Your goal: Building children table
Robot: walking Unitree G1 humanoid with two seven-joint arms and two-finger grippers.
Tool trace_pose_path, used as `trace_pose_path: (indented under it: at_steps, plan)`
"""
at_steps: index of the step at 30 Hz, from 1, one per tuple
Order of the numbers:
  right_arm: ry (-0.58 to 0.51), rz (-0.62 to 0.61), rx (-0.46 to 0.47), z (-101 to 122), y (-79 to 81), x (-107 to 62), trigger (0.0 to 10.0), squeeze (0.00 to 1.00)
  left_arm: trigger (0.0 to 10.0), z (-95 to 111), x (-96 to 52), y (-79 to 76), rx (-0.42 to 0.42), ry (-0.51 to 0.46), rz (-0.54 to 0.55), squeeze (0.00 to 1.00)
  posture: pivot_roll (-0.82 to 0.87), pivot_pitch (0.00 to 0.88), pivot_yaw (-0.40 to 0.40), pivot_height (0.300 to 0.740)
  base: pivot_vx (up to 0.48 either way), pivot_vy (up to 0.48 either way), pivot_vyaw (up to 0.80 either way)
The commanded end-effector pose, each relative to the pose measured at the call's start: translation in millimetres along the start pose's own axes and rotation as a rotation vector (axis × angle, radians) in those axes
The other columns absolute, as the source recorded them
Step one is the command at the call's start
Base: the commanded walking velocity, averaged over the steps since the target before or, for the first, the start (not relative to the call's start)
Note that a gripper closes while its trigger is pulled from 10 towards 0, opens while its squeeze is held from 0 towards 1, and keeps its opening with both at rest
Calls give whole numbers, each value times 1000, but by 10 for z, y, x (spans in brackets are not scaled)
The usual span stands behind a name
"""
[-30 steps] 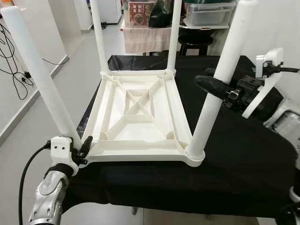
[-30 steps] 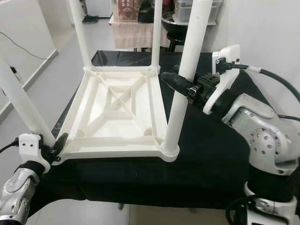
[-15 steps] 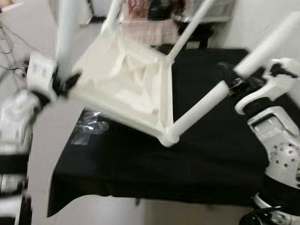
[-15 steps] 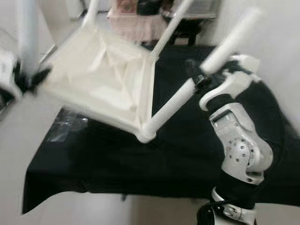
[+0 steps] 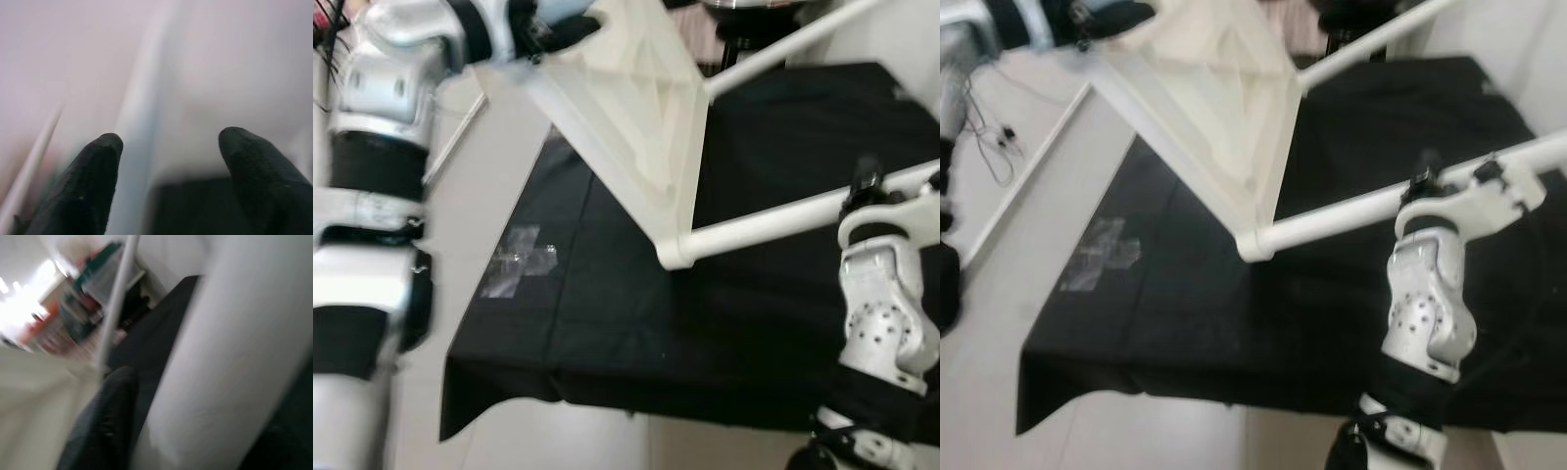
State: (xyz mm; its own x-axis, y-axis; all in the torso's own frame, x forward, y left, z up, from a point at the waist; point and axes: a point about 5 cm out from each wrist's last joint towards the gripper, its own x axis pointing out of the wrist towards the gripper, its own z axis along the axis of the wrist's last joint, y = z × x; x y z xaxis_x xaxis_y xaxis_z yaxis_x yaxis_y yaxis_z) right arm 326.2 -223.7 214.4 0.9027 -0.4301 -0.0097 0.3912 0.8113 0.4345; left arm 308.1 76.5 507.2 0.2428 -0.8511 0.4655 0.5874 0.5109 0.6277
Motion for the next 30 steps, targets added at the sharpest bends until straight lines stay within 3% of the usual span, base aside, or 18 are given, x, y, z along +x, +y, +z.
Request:
trace_pose_path:
  at_steps: [1, 3, 9, 10, 12, 17, 19, 20, 22, 29, 30]
  plan:
    - [380, -167, -201, -849, -381, -109, 10000, 1000, 10000, 100, -81, 47, 19, -41, -2, 1000, 13, 53, 146, 740, 0, 0, 0]
    - [354, -242, -230, -884, -488, -93, 10000, 1000, 10000, 29, -28, -54, -31, -29, -70, 1000, 9, 50, 145, 740, 0, 0, 0]
    - [339, -330, -247, -897, -625, -120, 10000, 1000, 10000, -53, -47, -65, -65, 2, -123, 1000, 9, 49, 133, 740, 0, 0, 0]
    - [338, -342, -251, -903, -657, -126, 10000, 1000, 10000, -66, -71, -46, -65, 10, -125, 55, 7, 48, 125, 740, 0, 0, 0]
    - [340, -367, -258, -935, -700, -134, 10000, 1000, 10000, -65, -115, -17, -74, 13, -130, 0, 3, 50, 123, 740, 0, 0, 0]
    - [378, -378, -207, -986, -714, -191, 10000, 1000, 10000, -59, -187, -7, -91, 16, -124, 0, -8, 56, 112, 740, 0, 0, 0]
    - [409, -373, -101, -998, -705, -243, 10000, 1000, 10000, -78, -266, -8, -100, 24, -116, 0, -15, 59, 104, 740, 0, 0, 0]
    - [409, -373, -101, -998, -705, -243, 10000, 1000, 10000, -78, -266, -8, -100, 24, -116, 0, -15, 59, 104, 740, 0, 0, 0]
    - [411, -366, 18, -920, -713, -305, 10000, 1000, 10000, -130, -364, -37, -114, 38, -111, 0, -18, 63, 99, 740, 0, 0, 0]
    - [379, -410, 135, -716, -863, -443, 10000, 1000, 10000, -193, -490, -62, -128, 54, -105, 0, -48, 76, 93, 740, 0, 0, 0]
    - [364, -386, 199, -677, -840, -476, 10000, 1000, 10000, -203, -510, -69, -133, 56, -106, 0, -52, 79, 94, 740, 0, 0, 0]
